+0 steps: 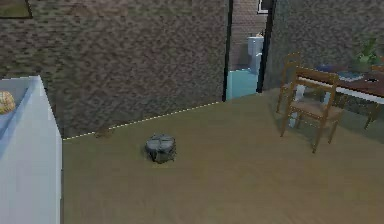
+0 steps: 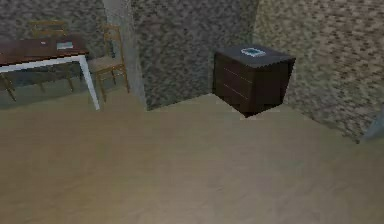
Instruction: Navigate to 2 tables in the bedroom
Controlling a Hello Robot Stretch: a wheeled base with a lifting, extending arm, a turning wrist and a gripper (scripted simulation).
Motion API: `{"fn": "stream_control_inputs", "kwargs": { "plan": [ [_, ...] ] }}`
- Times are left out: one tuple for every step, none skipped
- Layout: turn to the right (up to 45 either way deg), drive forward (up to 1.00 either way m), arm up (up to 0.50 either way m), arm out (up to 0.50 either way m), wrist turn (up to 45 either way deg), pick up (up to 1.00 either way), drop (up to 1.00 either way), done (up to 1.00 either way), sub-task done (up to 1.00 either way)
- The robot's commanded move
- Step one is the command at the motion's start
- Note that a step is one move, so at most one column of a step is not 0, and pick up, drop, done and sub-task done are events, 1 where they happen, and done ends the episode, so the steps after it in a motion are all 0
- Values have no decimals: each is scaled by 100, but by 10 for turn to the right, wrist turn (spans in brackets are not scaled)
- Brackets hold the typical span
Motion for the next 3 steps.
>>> {"fn": "stream_control_inputs", "kwargs": {
  "plan": [
    [150, 0, 0, 0, 0, 0, 0, 0, 0],
    [0, 100, 0, 0, 0, 0, 0, 0, 0],
    [0, 100, 0, 0, 0, 0, 0, 0, 0]
  ]
}}
